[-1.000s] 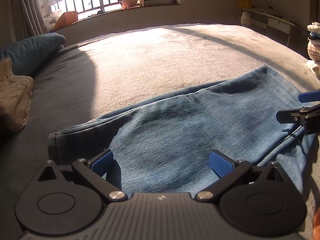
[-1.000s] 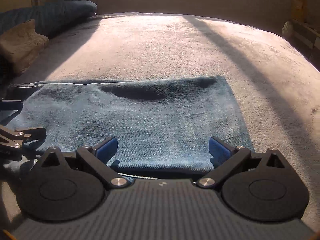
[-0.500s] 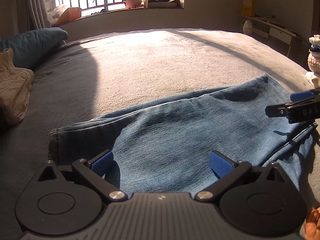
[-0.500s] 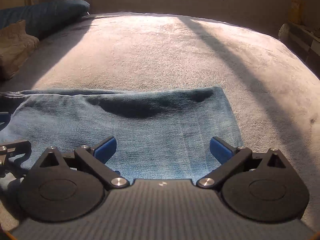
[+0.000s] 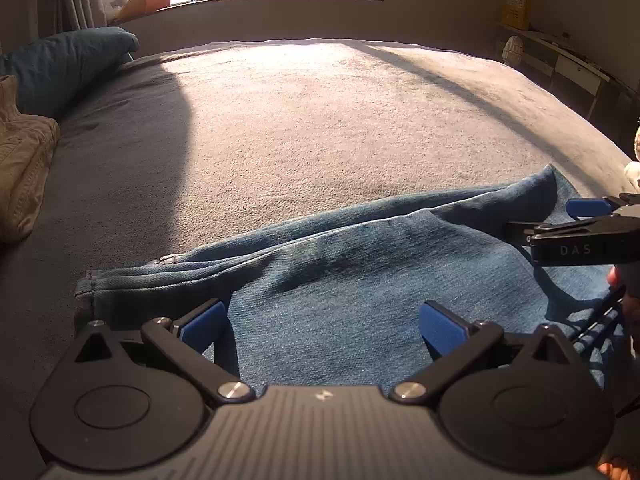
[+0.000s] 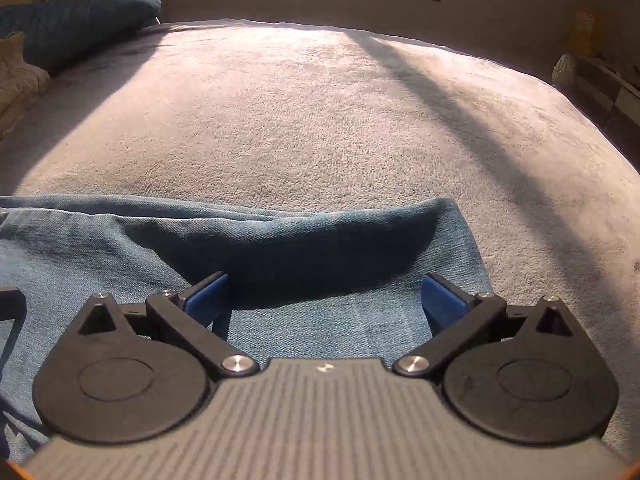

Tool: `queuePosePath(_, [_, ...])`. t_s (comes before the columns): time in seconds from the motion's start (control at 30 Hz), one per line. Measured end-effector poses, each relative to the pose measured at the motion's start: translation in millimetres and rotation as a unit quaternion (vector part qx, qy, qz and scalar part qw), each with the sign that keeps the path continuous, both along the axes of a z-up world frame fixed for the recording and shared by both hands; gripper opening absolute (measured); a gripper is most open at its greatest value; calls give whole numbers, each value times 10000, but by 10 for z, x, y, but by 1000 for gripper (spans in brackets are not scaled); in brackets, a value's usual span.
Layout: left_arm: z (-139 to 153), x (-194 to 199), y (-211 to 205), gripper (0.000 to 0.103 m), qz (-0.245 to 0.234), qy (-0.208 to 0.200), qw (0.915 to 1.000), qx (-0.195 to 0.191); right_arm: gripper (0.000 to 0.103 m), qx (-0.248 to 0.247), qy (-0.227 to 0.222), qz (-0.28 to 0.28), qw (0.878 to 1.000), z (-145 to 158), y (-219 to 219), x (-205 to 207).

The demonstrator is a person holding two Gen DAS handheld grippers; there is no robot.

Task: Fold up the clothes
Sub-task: 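Slide both open grippers along the folded jeans edges to smooth them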

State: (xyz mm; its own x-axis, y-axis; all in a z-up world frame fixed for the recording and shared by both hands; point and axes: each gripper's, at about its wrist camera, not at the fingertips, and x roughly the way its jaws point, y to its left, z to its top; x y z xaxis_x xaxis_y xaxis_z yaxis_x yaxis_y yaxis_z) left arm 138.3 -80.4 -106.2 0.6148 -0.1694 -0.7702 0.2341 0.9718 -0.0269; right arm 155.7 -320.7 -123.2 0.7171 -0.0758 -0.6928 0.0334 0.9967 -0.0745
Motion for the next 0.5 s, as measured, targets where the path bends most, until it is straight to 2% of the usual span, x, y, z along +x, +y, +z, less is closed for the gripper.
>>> queuePosePath(0.13, [25, 59, 1, 103, 152, 191, 9997, -52, 100, 16, -197, 0, 9998, 139, 34, 13])
queuePosePath(0.3, [47, 94, -7, 103, 216, 317, 9993, -36, 102, 223, 150, -72, 9996, -100, -87, 163])
queuePosePath(0.43, [90, 93, -18, 103, 276, 377, 9989, -8, 100, 233, 178, -124, 9995, -15, -92, 135])
queuePosePath(0.5, [169, 55, -9, 103, 336, 322, 9989, -68, 100, 396, 61, -244, 9989, 116, -148, 20])
